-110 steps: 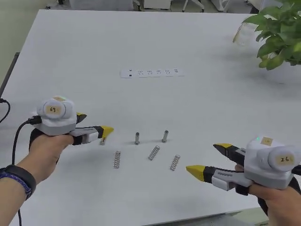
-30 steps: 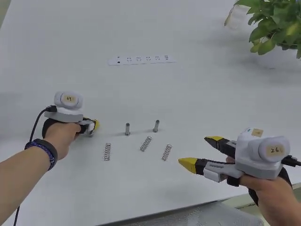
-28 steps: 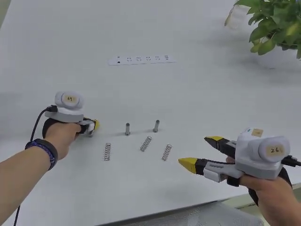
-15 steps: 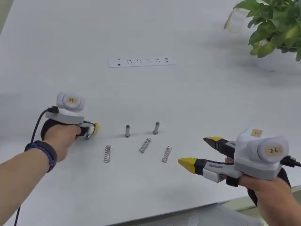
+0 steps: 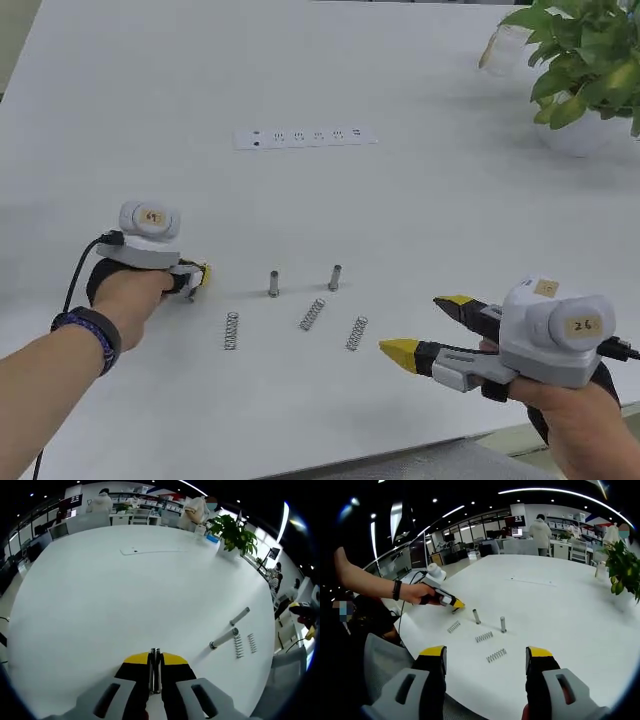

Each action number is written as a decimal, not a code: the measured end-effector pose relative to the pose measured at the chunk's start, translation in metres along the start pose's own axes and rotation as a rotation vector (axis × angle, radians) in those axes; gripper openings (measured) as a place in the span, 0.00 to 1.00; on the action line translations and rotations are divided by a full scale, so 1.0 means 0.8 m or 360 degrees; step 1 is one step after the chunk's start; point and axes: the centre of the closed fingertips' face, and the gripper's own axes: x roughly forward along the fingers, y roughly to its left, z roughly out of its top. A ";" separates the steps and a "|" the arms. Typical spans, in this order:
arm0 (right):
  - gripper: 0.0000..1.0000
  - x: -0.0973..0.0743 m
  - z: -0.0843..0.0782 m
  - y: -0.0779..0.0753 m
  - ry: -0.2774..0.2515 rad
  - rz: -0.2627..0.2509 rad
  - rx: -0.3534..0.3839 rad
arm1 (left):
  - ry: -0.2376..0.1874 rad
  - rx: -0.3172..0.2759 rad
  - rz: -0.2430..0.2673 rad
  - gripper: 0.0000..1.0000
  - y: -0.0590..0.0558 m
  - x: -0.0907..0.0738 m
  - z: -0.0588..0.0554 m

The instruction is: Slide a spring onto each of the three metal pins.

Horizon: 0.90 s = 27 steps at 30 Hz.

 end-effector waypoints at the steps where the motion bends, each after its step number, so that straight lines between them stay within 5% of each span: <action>1: 0.63 0.000 -0.001 0.000 0.0002 0.0000 0.0000 | -0.0003 0.0000 0.0001 0.00 0.000 -0.001 0.000; 27: 0.63 -0.005 -0.008 0.004 -0.0006 0.0002 -0.0010 | -0.0036 0.0044 0.0016 0.00 -0.005 -0.020 0.008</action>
